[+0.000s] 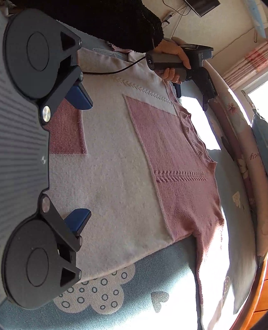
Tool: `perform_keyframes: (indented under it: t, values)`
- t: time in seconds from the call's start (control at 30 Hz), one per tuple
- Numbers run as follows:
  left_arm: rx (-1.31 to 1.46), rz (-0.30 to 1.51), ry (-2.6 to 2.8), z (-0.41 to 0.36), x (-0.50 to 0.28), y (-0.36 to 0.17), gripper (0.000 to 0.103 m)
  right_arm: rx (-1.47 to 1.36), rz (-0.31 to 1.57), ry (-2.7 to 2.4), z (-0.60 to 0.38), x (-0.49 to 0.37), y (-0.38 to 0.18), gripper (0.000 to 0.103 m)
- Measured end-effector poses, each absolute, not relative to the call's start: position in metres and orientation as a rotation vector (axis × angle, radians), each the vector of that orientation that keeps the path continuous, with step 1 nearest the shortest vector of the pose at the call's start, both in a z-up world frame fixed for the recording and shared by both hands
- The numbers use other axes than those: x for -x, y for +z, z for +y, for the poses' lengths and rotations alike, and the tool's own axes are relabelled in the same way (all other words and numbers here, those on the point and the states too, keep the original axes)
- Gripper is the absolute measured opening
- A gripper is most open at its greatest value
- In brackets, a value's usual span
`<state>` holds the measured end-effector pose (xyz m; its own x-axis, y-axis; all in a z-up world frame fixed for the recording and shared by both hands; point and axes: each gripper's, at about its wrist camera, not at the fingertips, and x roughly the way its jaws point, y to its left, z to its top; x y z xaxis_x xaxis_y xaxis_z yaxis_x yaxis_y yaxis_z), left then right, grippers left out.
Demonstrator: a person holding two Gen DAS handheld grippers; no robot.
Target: Fold clothes
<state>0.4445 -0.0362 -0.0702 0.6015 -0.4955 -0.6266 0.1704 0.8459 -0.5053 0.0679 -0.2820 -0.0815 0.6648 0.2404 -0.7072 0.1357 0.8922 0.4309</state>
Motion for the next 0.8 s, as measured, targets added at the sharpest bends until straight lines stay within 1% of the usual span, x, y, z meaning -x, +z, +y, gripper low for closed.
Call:
perform_keyframes:
  t: [0.13, 0.27, 0.4, 0.5, 0.6, 0.77, 0.8]
  values:
    - [0.358, 0.887, -0.412, -0.053, -0.458, -0.087, 0.102, -0.476, 0.864, 0.076, -0.279, -0.069, -0.084, 0.103]
    - [0.375, 0.862, -0.375, -0.053, -0.48, -0.096, 0.102, -0.471, 0.87, 0.073, -0.278, -0.07, -0.085, 0.103]
    - [0.349, 0.854, -0.326, -0.053, -0.485, -0.08, 0.102, -0.47, 0.872, 0.076, -0.278, -0.071, -0.085, 0.103]
    - [0.371, 0.818, -0.352, -0.033, -0.47, -0.058, 0.102, -0.503, 0.863, 0.086, -0.283, -0.068, -0.084, 0.103]
    - [0.377, 0.808, -0.348, -0.013, -0.454, -0.051, 0.102, -0.52, 0.86, 0.094, -0.285, -0.066, -0.083, 0.103]
    - [0.395, 0.876, -0.32, 0.003, -0.455, -0.078, 0.102, -0.518, 0.865, 0.104, -0.282, -0.066, -0.084, 0.103]
    - [0.395, 0.862, -0.316, 0.003, -0.459, -0.082, 0.102, -0.518, 0.868, 0.1, -0.282, -0.067, -0.085, 0.103]
